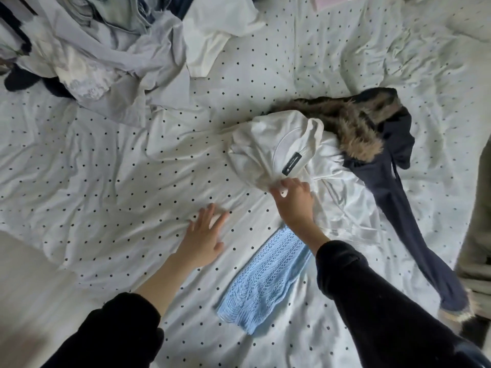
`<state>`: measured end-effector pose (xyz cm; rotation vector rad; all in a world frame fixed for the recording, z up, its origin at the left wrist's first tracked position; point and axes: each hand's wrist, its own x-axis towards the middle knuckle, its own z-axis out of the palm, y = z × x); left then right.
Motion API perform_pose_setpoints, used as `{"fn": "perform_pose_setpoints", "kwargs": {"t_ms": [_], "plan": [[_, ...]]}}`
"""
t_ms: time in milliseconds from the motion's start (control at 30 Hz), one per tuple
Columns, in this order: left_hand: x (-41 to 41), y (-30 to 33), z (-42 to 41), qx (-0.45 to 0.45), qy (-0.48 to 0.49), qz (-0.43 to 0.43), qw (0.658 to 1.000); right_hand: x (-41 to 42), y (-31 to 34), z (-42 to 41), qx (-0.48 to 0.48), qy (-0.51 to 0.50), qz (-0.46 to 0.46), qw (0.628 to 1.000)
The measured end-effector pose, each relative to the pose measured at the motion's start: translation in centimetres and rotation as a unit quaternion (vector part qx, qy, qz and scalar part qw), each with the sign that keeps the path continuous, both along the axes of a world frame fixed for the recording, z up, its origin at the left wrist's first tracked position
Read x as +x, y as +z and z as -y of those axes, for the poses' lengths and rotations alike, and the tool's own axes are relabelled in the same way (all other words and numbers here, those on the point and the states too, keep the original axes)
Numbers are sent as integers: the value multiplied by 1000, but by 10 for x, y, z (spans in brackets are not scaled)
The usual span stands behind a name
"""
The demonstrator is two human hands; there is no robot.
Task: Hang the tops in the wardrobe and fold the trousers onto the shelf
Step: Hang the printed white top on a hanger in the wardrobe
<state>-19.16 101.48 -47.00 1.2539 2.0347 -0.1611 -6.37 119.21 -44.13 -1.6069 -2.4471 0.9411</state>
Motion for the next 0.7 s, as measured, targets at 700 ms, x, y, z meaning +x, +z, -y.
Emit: {"fn": "perform_pose_setpoints", "kwargs": {"t_ms": [700], "plan": [[-40, 224, 41, 486, 229, 126, 834, 14, 160, 55, 153, 237, 144, 949]]}}
